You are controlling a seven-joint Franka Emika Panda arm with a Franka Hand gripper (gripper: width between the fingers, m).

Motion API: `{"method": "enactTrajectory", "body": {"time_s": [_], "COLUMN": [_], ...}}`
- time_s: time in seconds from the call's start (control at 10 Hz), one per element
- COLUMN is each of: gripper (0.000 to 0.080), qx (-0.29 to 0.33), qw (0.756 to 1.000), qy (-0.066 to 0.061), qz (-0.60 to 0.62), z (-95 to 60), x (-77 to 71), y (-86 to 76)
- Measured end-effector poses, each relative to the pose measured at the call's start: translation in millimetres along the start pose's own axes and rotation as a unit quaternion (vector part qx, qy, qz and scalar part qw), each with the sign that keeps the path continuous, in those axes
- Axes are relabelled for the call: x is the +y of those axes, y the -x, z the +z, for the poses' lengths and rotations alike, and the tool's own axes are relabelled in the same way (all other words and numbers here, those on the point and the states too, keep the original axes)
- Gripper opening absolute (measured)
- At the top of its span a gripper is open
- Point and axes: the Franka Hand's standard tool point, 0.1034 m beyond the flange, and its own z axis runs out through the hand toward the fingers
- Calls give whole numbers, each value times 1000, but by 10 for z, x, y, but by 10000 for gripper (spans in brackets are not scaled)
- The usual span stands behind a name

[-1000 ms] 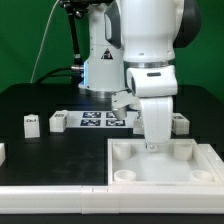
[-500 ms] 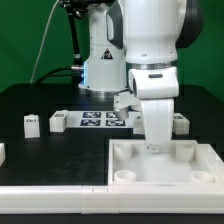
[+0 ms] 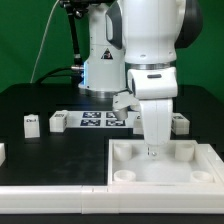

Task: Assemble one leg

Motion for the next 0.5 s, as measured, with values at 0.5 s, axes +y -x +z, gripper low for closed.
{"method": "enactTrajectory", "body": {"time_s": [0.5], "gripper": [649], "qx": [0], "qw": [1000], "qy": [0], "qz": [3], "z": [-9], "x": [-4], "y": [5]}}
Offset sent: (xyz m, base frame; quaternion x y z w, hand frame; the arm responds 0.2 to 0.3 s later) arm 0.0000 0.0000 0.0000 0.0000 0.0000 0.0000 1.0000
